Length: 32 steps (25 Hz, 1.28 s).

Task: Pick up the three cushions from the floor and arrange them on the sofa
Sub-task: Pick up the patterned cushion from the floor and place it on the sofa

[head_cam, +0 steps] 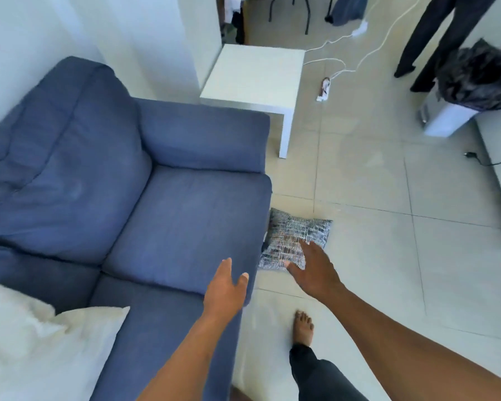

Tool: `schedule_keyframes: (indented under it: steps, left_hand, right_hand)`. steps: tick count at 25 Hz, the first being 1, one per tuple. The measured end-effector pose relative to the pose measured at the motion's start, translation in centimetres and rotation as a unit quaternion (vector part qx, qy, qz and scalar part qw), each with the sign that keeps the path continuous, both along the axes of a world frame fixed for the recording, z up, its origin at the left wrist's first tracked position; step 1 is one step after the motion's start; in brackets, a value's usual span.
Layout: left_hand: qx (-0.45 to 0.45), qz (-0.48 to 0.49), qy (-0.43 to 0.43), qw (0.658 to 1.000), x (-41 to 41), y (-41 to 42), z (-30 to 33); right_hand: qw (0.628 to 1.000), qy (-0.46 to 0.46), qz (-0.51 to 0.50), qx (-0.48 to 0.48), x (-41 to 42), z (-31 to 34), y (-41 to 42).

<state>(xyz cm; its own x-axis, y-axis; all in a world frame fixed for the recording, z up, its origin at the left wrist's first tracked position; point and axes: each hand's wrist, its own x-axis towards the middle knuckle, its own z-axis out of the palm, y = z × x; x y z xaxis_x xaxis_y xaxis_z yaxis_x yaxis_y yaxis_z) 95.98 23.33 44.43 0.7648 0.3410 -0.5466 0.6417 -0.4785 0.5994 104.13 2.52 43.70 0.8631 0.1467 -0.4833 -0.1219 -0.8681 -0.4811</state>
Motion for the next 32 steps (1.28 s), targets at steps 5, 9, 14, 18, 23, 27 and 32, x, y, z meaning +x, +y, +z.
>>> schedule_keyframes:
  steps: [5,9,14,18,23,27,32]
  left_hand:
    - [0.003,-0.083,0.026,0.996,9.2,-8.6,-1.5]
    - [0.004,-0.115,0.035,0.993,14.2,-11.9,-1.4]
    - [0.019,-0.166,0.063,0.984,19.9,-11.2,-3.3]
    - [0.021,-0.192,0.091,0.977,24.6,-10.1,-5.6]
    - [0.030,-0.205,0.147,0.967,30.3,-10.1,-14.4]
    - [0.033,-0.219,0.177,0.959,34.1,-10.4,-26.3]
    - [0.050,-0.148,0.211,0.965,37.0,-10.6,-44.3]
  right_hand:
    - [0.998,0.027,-0.051,-0.016,5.5,-1.1,-8.9]
    - [0.996,0.040,-0.073,-0.011,9.1,-1.5,-11.4]
    - [0.991,0.078,-0.107,0.004,13.5,-3.6,-10.9]
    - [0.988,0.097,-0.123,0.013,17.2,-6.2,-9.7]
    - [0.976,0.149,-0.158,0.028,22.6,-15.5,-9.0]
    - [0.970,0.176,-0.168,0.021,25.8,-27.4,-9.1]
    - [0.966,0.190,-0.173,-0.001,28.6,-44.2,-10.2]
